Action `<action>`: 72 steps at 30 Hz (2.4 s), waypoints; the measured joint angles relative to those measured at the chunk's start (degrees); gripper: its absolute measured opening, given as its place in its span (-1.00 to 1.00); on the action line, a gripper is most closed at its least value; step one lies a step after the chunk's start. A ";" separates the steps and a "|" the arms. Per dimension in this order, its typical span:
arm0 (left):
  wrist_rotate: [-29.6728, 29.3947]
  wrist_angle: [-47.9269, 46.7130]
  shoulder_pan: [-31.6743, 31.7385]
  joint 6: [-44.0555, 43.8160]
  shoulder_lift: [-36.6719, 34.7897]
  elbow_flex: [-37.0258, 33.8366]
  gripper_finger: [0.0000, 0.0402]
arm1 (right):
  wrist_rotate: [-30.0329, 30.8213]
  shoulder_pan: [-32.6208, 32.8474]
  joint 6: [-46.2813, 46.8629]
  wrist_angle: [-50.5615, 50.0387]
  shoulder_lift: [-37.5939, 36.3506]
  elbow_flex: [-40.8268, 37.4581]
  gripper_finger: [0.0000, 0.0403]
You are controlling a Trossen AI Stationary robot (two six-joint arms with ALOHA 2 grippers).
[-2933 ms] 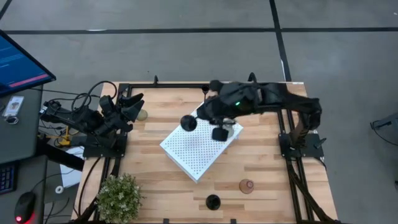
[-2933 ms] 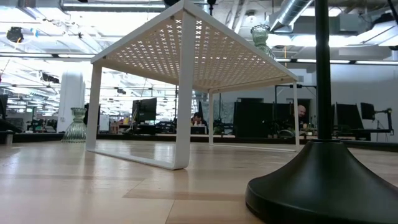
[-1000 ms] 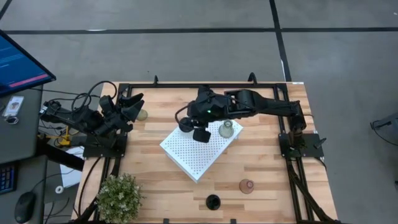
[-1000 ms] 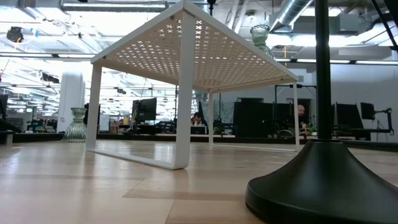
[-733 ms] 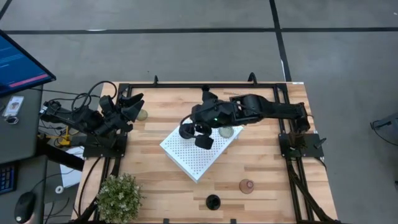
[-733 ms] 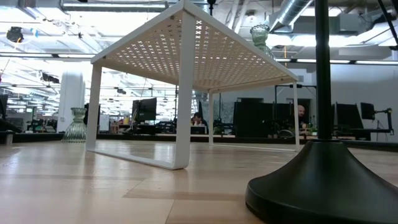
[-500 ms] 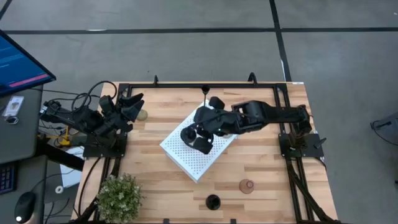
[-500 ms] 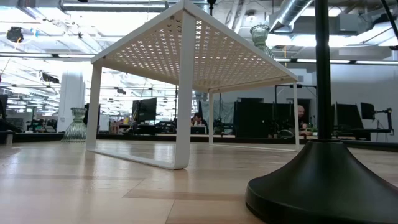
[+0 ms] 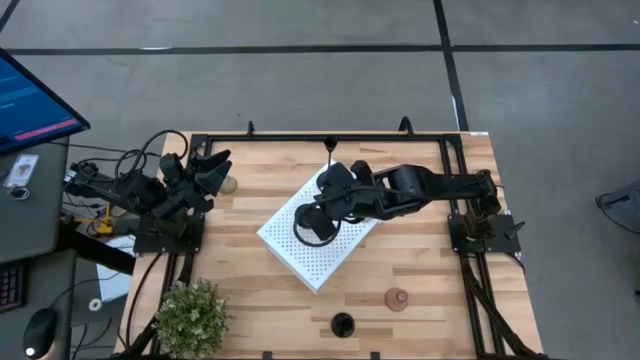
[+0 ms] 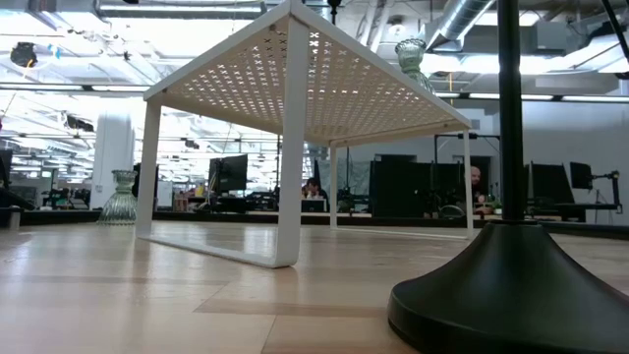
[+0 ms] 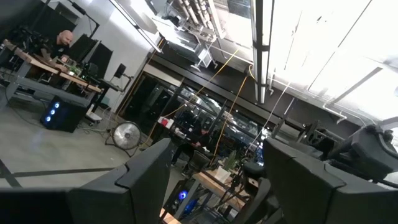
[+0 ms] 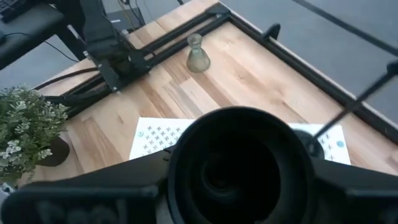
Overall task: Pick & Place candle stick holders
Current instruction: Put the right black candle holder on the shelf
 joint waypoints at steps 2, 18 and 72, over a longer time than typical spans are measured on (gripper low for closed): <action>-0.01 0.00 0.00 0.00 0.00 0.00 0.26 | 0.05 -0.02 1.11 -1.20 0.00 0.00 -0.53; -2.85 0.00 0.00 -1.66 0.00 0.00 0.26 | -1.01 -1.25 4.88 -1.36 1.73 -0.74 -0.53; -1.91 0.06 0.00 -4.50 -0.05 0.00 0.26 | -1.88 -6.95 -3.39 2.41 4.59 -2.64 -0.53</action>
